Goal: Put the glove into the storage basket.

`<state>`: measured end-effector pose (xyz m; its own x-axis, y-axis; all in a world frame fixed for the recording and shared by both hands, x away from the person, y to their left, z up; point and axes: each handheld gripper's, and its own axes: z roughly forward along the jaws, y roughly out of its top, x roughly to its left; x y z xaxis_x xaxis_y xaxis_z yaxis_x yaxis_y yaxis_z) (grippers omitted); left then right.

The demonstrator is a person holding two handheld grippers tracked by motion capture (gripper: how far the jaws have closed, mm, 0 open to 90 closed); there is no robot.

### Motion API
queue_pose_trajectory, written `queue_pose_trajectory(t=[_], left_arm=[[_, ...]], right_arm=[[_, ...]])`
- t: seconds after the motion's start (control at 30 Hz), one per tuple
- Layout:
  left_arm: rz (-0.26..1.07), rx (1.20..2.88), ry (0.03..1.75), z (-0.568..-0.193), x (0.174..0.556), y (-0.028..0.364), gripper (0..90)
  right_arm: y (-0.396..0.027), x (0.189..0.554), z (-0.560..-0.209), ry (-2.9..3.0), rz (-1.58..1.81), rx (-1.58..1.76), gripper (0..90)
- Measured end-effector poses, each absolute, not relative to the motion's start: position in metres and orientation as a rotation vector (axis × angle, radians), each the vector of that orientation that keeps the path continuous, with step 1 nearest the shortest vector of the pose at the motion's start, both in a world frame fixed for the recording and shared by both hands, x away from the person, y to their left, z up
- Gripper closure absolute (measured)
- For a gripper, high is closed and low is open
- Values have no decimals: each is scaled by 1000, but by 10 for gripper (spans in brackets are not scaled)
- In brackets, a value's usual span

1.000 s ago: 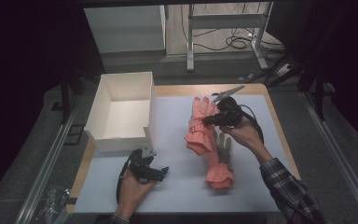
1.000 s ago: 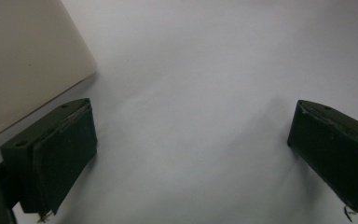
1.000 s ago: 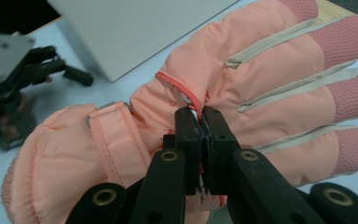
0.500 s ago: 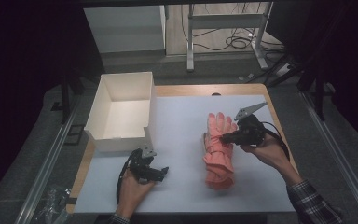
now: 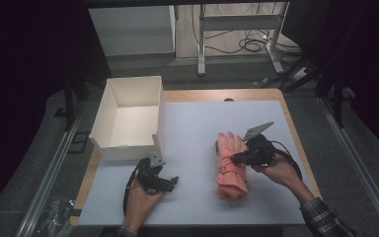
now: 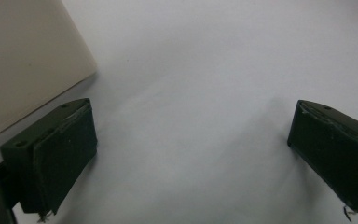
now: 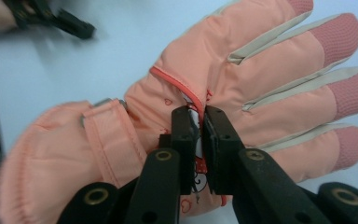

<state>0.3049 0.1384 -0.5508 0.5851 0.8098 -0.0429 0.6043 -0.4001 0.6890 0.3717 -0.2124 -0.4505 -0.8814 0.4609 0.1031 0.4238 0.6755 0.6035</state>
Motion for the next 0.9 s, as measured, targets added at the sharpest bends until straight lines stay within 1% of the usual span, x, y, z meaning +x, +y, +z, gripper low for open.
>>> queue_pose_trajectory(t=[0.2, 0.5, 0.73, 0.9], left_arm=[[394, 2143, 1117, -551, 305, 138, 12], [393, 2143, 1118, -551, 305, 138, 12], [393, 2143, 1118, -551, 305, 138, 12], [393, 2143, 1118, -551, 305, 138, 12]], right_arm=[[-208, 368, -461, 2796, 977, 712, 753], [-211, 367, -462, 2769, 991, 733, 688], [-214, 365, -457, 2739, 1004, 759, 601], [-216, 362, -452, 2709, 1004, 765, 557]])
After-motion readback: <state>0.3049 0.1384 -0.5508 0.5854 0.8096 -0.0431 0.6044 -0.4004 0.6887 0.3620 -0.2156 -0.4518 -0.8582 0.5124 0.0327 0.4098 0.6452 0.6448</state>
